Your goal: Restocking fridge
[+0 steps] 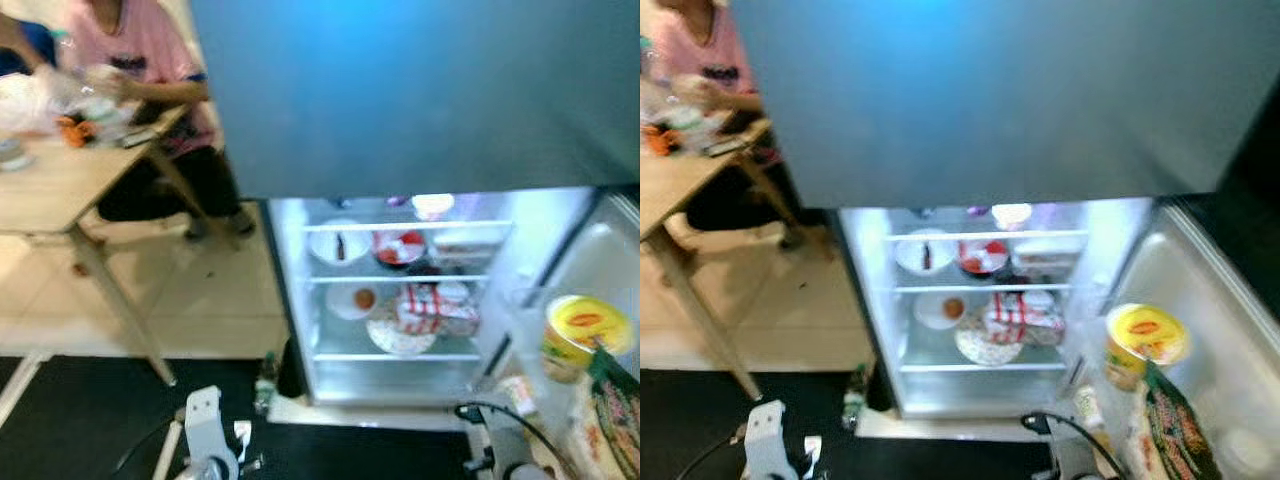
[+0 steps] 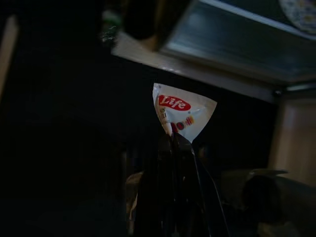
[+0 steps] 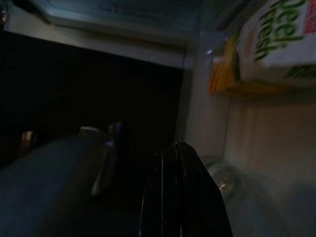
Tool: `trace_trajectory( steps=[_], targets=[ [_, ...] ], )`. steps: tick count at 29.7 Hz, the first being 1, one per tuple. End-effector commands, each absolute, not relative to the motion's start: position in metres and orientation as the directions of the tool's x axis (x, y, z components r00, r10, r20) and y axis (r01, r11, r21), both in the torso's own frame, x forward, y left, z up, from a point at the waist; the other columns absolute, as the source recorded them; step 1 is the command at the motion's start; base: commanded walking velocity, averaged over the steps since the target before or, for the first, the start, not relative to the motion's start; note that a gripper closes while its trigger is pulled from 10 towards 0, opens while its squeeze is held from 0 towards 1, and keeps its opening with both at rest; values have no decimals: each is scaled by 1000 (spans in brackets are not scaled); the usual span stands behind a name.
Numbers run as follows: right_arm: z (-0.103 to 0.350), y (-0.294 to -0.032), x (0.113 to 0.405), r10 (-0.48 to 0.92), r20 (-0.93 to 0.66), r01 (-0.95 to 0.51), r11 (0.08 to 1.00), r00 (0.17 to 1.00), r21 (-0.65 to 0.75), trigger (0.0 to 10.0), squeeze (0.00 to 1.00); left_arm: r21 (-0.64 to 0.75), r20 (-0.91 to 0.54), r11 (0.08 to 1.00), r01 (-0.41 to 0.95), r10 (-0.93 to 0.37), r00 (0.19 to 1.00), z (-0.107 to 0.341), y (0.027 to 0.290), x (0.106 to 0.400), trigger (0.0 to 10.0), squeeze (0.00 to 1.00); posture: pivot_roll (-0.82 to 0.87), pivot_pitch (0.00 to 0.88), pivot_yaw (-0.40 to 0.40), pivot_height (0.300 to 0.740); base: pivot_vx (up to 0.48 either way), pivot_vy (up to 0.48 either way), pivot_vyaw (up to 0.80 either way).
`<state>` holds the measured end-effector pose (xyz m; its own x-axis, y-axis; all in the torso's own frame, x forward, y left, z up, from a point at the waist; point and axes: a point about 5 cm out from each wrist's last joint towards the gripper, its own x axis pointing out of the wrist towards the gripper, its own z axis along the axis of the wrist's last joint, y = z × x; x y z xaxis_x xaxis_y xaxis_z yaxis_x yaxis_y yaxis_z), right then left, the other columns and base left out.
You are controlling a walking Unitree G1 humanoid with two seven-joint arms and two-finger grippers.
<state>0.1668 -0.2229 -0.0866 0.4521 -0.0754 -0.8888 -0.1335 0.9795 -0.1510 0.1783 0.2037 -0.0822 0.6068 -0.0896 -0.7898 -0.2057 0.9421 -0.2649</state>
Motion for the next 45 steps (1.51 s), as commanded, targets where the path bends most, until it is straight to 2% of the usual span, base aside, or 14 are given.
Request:
trace_trajectory(
  steps=[1, 8, 32, 36, 37, 45],
  targets=[
    [-87, -219, 168, -64, -886, -146, 978, 459, -146, 10000, 0, -240, -811, 946, -218, -72, 581, -86, 210, 168, 10000, 0, -68, 0, 47, 740, 0, 0, 0],
    [-87, -219, 167, -63, -887, -152, 977, 457, -148, 10000, 0, -252, -814, 944, -212, -89, 574, -88, 207, 164, 10000, 0, -64, 0, 43, 740, 0, 0, 0],
    [-87, -216, 168, -53, -888, -166, 976, 456, -144, 10000, 0, -267, -814, 943, -197, -112, 569, -89, 201, 163, 10000, 0, -61, 0, 36, 740, 340, 0, 0],
    [-88, -215, 168, -52, -889, -166, 976, 456, -143, 10000, 0, -265, -813, 941, -210, -101, 573, -89, 201, 163, 10000, 0, -60, 0, 37, 740, 65, 0, 0],
    [-88, -215, 168, -52, -889, -167, 976, 455, -142, 10000, 0, -269, -817, 949, -162, -135, 560, -90, 198, 162, 10000, 0, -61, 0, 38, 740, 0, -461, 0],
    [-88, -215, 167, -52, -890, -169, 975, 454, -143, 10000, 0, -298, -821, 944, -141, -178, 543, -92, 193, 159, 10000, 0, -60, 0, 37, 740, 0, -463, 0]
  ],
)
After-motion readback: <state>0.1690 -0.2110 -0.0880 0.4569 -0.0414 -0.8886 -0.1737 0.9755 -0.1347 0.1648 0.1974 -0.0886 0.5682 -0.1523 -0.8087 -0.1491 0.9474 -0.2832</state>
